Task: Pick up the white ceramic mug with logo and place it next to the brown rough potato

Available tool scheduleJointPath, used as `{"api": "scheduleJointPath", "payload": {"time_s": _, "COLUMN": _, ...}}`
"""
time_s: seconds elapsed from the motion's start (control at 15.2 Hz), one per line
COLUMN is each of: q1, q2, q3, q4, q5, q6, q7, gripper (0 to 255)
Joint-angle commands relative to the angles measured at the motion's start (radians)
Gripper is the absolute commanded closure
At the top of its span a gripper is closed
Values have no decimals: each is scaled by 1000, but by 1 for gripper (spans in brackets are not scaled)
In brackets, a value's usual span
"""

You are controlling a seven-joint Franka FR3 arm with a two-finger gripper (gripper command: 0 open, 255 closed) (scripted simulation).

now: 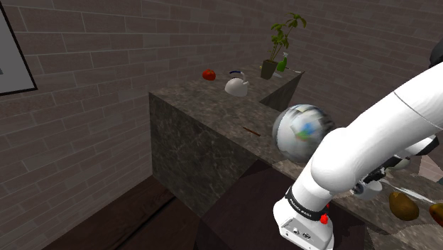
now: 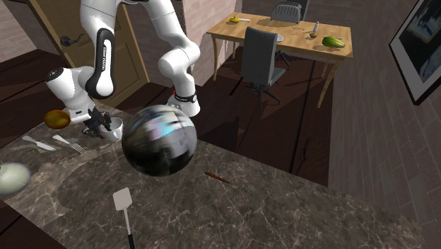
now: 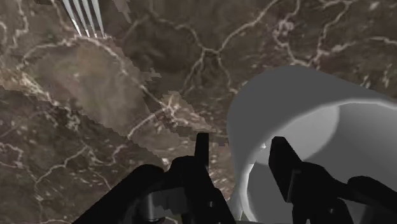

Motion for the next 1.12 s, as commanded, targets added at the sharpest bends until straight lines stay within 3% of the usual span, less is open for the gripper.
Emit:
{"api": "scheduleJointPath", "payload": {"time_s": 0.0, "q1": 0, "q2": 0, "q3": 0, "q4": 0, "q5": 0, "q6": 0, "q7": 0, "gripper": 0}}
{"api": "scheduleJointPath", "payload": {"time_s": 0.26, "q1": 0, "q2": 0, "q3": 0, "q4": 0, "q5": 0, "q6": 0, "q7": 0, "gripper": 0}}
{"api": "scheduleJointPath", "payload": {"time_s": 0.53, "q1": -227, "q2": 165, "q3": 258, "q4": 17, "q5": 246, "q6": -91, "q7": -173, "gripper": 0}}
{"api": "scheduleJointPath", "payload": {"time_s": 1.06, "q1": -228, "q2": 165, "q3": 258, "q4": 17, "q5": 245, "q6": -92, "q7": -173, "gripper": 0}}
